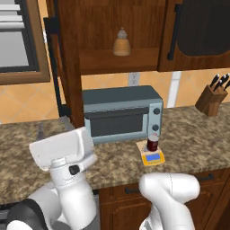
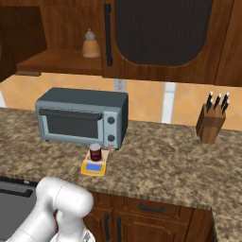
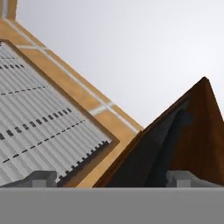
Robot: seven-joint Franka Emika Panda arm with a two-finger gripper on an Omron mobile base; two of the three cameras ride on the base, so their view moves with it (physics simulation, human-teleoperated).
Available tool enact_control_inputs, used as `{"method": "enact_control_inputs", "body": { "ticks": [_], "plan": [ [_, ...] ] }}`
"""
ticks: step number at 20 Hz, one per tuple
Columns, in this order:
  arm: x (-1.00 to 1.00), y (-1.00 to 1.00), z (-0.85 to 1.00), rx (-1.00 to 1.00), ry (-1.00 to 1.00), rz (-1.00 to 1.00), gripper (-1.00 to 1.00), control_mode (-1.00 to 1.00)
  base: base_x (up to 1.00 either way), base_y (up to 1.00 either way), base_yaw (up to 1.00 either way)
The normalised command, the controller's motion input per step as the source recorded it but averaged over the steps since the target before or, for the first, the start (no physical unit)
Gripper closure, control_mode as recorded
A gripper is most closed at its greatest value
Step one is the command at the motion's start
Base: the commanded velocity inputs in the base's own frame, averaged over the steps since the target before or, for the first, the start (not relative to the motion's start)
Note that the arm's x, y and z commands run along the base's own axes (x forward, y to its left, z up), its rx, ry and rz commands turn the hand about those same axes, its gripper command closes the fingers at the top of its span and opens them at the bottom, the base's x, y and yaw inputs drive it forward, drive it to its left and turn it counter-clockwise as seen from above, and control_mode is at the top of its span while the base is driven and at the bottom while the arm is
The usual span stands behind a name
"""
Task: Pick the canned food and place it on the digital scale for weighing, and close the cabinet.
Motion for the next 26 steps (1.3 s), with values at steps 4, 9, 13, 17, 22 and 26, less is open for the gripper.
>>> {"method": "enact_control_inputs", "body": {
  "ticks": [4, 9, 13, 17, 22, 26],
  "plan": [
    [0.65, 0.0, -0.73, 0.54, 0.26, -0.15, -1.0, -1.0, 0.0, 0.0, 0.0],
    [0.77, 0.02, -0.62, 0.03, 0.76, -0.41, -1.0, -1.0, 0.0, 0.0, 0.0],
    [0.57, 0.0, -0.28, 0.0, 0.9, -0.43, -1.0, -1.0, 0.0, 0.0, 0.0],
    [0.88, -0.29, 0.3, 0.09, 0.48, -0.34, -1.0, -1.0, 0.0, 0.0, 0.0],
    [0.75, -0.94, 0.95, 0.38, 0.06, -0.2, -1.0, -1.0, 0.0, 0.0, 0.0],
    [0.85, -1.0, 0.91, 0.46, 0.03, -0.12, -1.0, -1.0, 0.0, 0.0, 0.0]
  ]
}}
